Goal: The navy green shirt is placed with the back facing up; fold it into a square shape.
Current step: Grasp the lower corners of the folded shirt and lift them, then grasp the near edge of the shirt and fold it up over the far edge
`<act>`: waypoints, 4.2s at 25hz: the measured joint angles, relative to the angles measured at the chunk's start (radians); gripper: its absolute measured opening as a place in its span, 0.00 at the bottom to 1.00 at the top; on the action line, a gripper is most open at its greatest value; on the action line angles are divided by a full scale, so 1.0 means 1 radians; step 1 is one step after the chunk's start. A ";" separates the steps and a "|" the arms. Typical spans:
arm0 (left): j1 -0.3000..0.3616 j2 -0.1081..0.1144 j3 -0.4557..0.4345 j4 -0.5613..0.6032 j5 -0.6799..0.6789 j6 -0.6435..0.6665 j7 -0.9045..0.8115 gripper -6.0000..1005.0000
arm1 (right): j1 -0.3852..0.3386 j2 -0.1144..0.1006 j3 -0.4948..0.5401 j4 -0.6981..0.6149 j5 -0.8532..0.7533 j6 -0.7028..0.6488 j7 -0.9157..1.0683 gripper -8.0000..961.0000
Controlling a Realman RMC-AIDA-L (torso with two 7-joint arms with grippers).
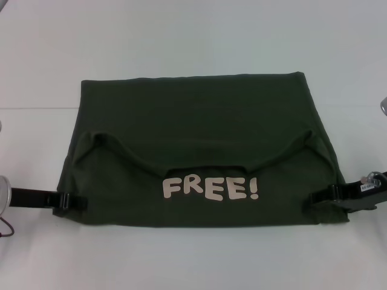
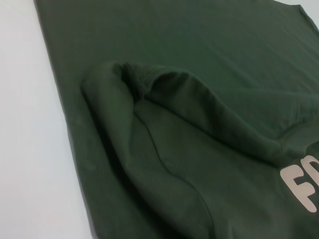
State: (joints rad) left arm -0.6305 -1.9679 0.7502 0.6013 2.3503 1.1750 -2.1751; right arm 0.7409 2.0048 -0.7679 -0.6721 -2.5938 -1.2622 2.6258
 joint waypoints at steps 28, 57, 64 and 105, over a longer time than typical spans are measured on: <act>-0.004 0.020 -0.011 0.001 0.000 0.044 0.000 0.04 | -0.005 -0.014 0.017 -0.017 0.004 -0.031 -0.018 0.08; -0.012 0.096 -0.014 0.042 0.264 0.688 -0.024 0.05 | -0.060 -0.046 0.007 -0.031 -0.098 -0.594 -0.425 0.08; -0.002 0.096 -0.012 0.042 0.314 0.780 -0.016 0.05 | -0.060 -0.018 -0.021 -0.031 -0.172 -0.658 -0.503 0.08; 0.004 0.052 -0.538 0.072 0.118 0.468 0.011 0.04 | -0.116 -0.005 0.454 -0.033 0.267 -0.219 -0.535 0.08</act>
State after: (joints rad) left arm -0.6264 -1.9164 0.2127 0.6736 2.4679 1.6429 -2.1640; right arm 0.6251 1.9999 -0.3139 -0.7049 -2.3264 -1.4808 2.0905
